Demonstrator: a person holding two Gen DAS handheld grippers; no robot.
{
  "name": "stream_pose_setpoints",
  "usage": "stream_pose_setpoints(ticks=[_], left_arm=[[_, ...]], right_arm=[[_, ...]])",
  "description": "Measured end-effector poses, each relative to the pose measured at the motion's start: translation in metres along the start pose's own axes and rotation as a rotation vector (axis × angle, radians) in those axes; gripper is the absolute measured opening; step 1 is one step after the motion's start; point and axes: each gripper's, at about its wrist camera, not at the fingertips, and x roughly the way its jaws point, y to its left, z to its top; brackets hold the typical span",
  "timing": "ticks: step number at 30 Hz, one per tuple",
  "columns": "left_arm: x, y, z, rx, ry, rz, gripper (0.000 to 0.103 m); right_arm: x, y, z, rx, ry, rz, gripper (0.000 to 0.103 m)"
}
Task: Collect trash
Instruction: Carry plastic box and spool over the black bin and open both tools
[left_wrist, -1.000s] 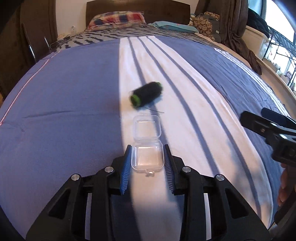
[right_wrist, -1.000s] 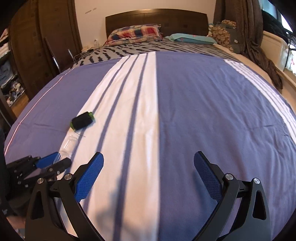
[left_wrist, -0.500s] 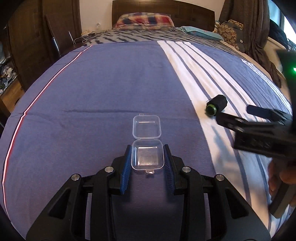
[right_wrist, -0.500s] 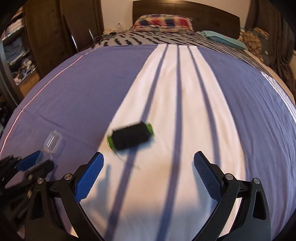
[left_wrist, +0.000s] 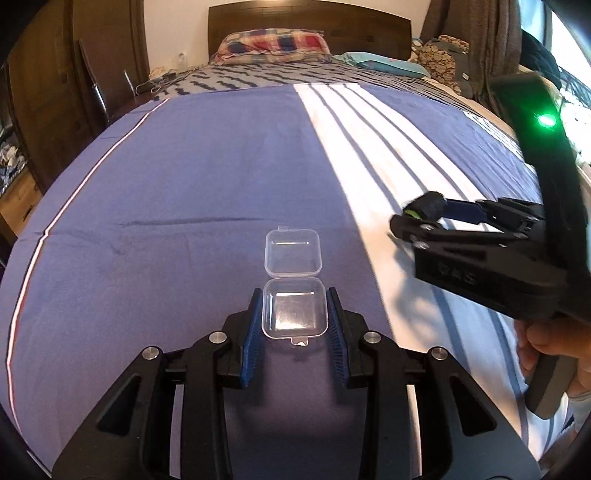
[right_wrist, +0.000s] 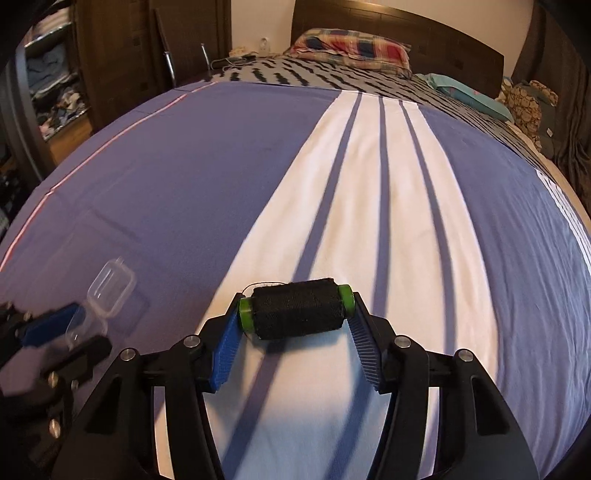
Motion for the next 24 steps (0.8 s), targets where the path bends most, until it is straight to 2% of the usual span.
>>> stream_pose_setpoints(ticks=[4, 6, 9, 13, 18, 24], left_arm=[[-0.021, -0.016, -0.011, 0.019, -0.015, -0.011, 0.032], [-0.035, -0.026, -0.017, 0.028, -0.027, -0.012, 0.032], [-0.058, -0.041, -0.025, 0.035, -0.049, -0.031, 0.032], [-0.088, -0.064, -0.040, 0.051, -0.079, -0.072, 0.032], [-0.118, -0.092, -0.073, 0.072, -0.089, -0.129, 0.032], [-0.145, -0.110, -0.124, 0.086, -0.083, -0.169, 0.032]], right_arm=[[-0.035, -0.011, -0.024, 0.025, -0.032, 0.017, 0.057], [-0.056, -0.016, -0.038, 0.018, -0.048, -0.004, 0.057], [-0.085, -0.020, -0.055, 0.003, -0.077, -0.031, 0.057], [-0.135, -0.029, -0.084, 0.036, -0.137, -0.019, 0.057], [-0.182, -0.032, -0.126, 0.055, -0.180, -0.020, 0.057], [-0.215, -0.027, -0.182, 0.083, -0.201, -0.028, 0.057]])
